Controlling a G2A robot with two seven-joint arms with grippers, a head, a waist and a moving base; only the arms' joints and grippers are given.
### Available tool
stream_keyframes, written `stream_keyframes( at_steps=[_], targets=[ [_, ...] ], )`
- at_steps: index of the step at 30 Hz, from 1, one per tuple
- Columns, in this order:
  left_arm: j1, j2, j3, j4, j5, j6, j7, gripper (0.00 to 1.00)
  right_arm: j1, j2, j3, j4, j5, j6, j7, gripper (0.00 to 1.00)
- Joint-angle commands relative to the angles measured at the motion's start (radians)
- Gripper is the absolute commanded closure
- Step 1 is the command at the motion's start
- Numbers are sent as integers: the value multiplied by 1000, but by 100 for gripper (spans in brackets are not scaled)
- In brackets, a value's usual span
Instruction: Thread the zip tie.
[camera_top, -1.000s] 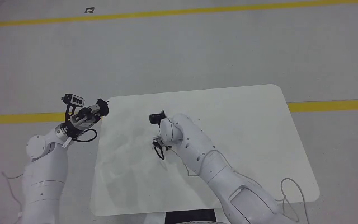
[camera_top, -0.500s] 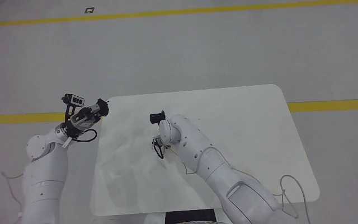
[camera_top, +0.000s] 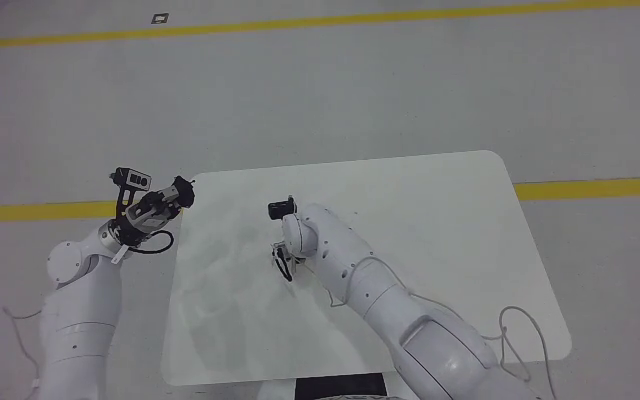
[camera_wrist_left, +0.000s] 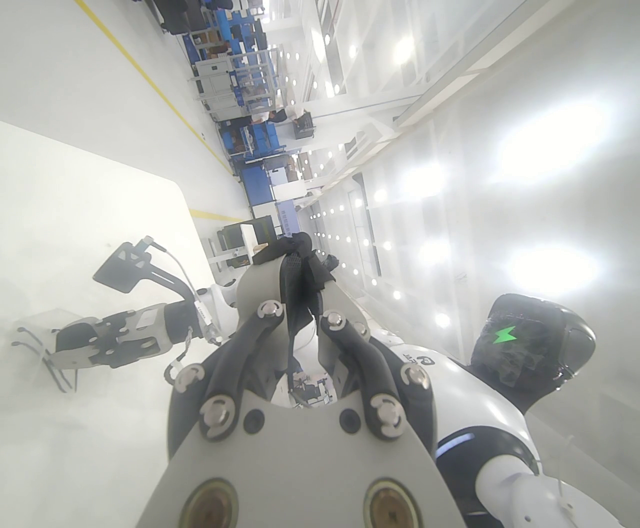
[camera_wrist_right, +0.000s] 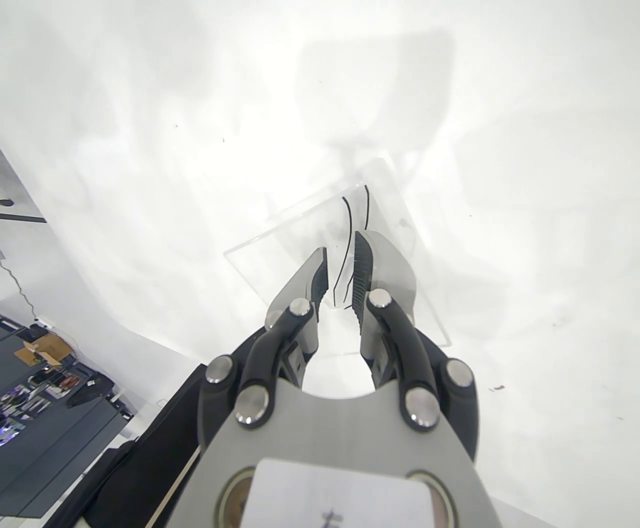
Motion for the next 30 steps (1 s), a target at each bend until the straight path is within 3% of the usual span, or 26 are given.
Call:
stream_keyframes(
  at_steps=[1,30],
  targets=[
    [0,0,0,0,0,0,0,100,4,-2,0,9,-1,0,-3,86],
    [0,0,0,0,0,0,0,100,40,-17,-41,86,31,0,-33,86]
  ],
)
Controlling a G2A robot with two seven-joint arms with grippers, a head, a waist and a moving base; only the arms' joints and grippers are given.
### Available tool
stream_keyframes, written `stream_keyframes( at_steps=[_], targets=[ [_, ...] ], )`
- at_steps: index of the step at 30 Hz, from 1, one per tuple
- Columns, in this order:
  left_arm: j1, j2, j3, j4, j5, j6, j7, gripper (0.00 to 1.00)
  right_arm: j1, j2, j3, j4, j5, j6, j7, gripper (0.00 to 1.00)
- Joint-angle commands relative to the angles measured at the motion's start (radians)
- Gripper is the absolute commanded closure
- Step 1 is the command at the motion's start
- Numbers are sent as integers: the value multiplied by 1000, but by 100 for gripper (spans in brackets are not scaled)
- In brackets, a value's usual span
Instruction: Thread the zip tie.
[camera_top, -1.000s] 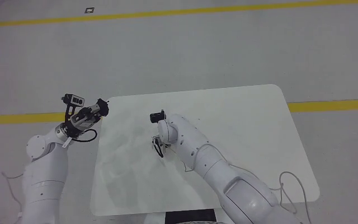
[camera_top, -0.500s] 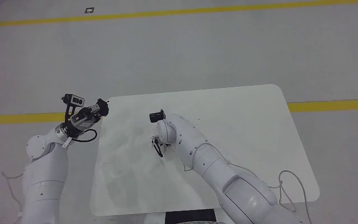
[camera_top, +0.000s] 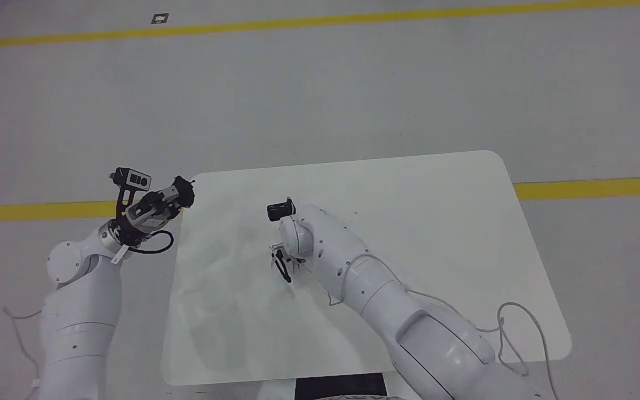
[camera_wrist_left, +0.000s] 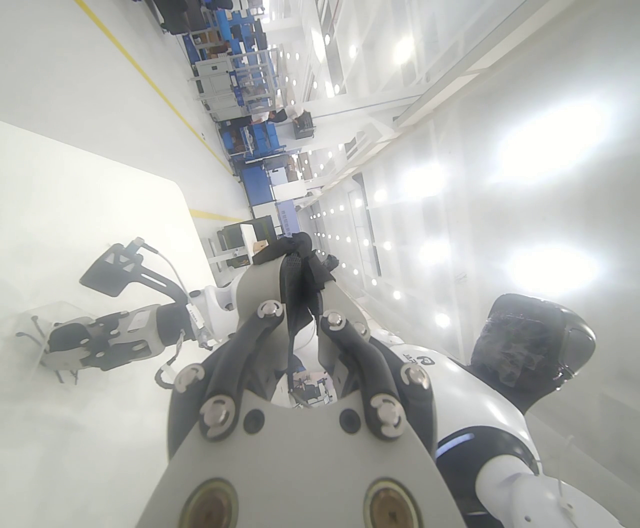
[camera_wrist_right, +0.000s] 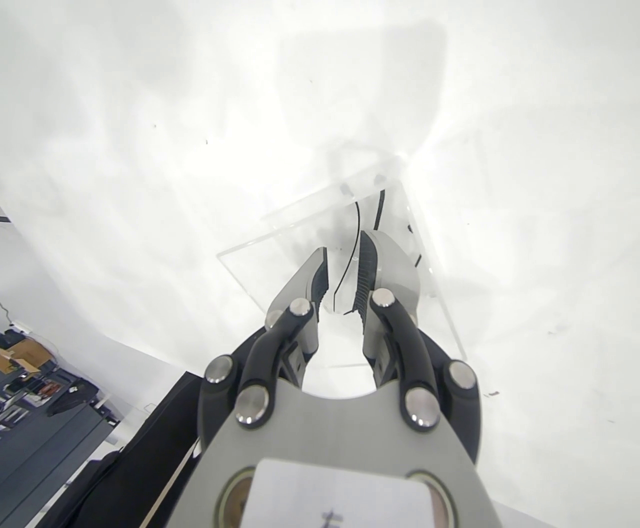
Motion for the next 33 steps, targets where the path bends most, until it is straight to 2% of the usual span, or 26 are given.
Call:
stream_keyframes(
  at_steps=[1,20,33],
  targets=[
    [0,0,0,0,0,0,0,100,4,-2,-4,9,1,0,-3,85],
    [0,0,0,0,0,0,0,100,38,-13,-54,51,45,0,-27,85],
    [0,0,0,0,0,0,0,100,47,-17,-67,49,1,0,-23,84]
  ],
)
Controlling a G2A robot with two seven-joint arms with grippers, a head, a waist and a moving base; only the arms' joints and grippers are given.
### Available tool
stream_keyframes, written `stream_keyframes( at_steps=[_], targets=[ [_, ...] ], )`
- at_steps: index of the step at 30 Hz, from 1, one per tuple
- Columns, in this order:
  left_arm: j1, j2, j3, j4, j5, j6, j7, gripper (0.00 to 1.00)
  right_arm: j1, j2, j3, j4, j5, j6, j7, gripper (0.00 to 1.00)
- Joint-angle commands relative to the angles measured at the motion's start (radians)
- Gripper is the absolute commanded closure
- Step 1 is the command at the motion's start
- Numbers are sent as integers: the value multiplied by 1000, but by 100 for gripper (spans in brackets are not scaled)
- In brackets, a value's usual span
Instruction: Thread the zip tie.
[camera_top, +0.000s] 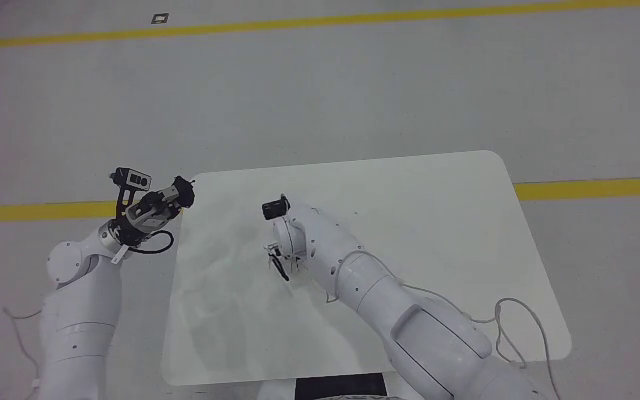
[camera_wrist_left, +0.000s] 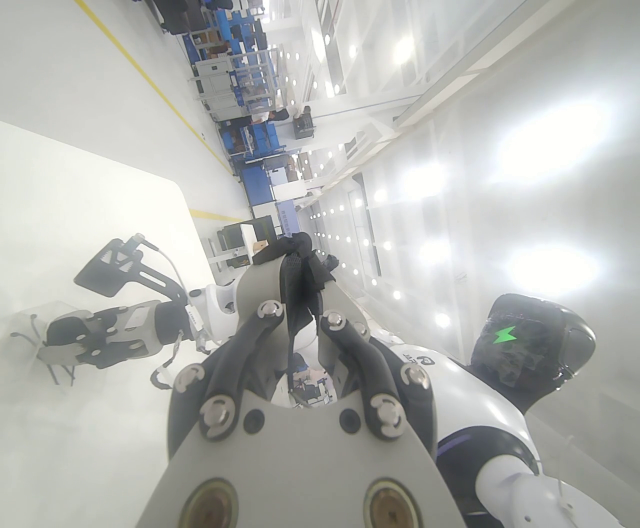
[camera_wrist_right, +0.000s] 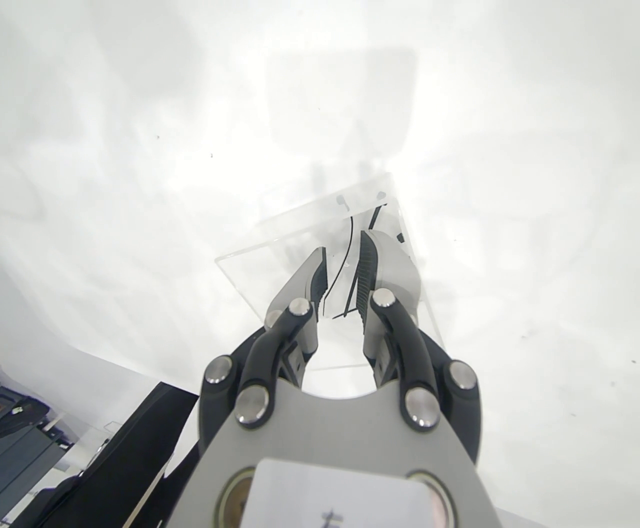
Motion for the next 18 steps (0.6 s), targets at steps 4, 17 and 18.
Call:
stream_keyframes(
  at_steps=[4,17,18],
  targets=[
    [0,0,0,0,0,0,0,100,-1,0,9,-3,-22,0,9,84],
    [0,0,0,0,0,0,0,100,-3,-1,27,9,-54,0,33,82],
    [0,0,0,0,0,0,0,100,-2,-2,29,14,-54,0,34,82]
  ],
)
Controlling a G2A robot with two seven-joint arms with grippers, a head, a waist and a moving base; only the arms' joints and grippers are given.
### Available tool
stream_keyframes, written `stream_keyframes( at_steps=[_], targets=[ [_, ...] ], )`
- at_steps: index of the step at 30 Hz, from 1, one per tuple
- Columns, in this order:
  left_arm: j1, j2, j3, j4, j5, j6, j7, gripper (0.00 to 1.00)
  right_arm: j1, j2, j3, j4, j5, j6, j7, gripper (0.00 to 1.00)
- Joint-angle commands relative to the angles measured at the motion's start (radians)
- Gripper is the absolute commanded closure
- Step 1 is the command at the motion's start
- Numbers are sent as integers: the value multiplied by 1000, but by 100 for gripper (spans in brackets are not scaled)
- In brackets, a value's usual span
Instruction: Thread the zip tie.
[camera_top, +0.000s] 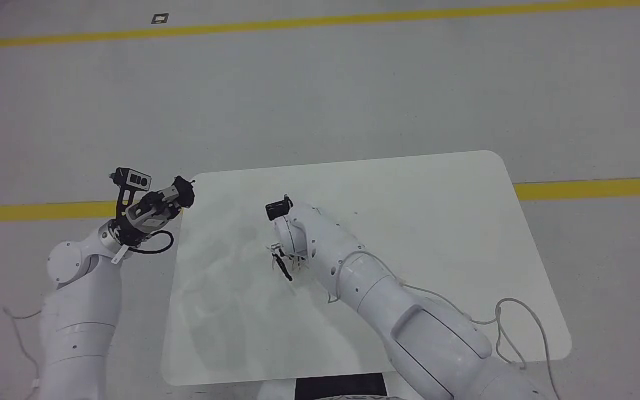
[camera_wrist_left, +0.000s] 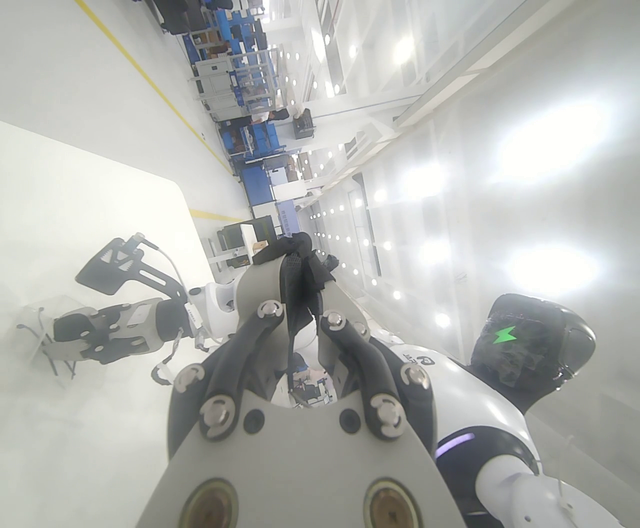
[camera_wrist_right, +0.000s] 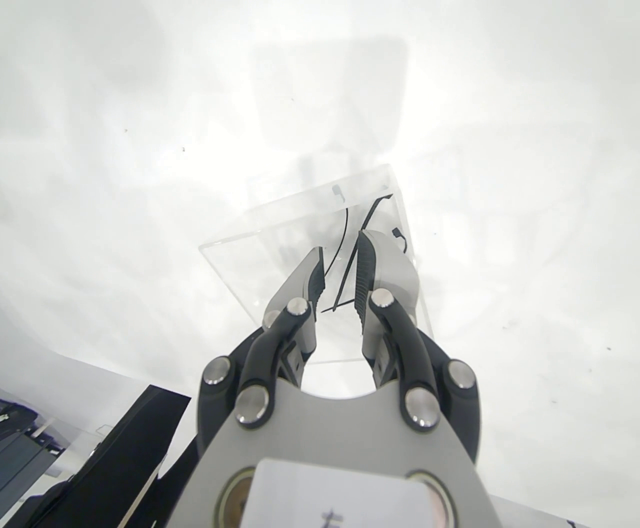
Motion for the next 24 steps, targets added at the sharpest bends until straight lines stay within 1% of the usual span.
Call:
stream_keyframes(
  at_steps=[1,8,11,22,24],
  targets=[
    [0,0,0,0,0,0,0,100,2,-1,2,7,1,0,1,82],
    [0,0,0,0,0,0,0,100,10,-4,2,23,10,0,-2,84],
    [0,0,0,0,0,0,0,100,13,-5,1,31,16,0,-3,89],
    [0,0,0,0,0,0,0,100,27,-9,-10,54,34,0,-12,87],
    [0,0,0,0,0,0,0,100,29,-9,-12,57,39,0,-14,90]
  ],
)
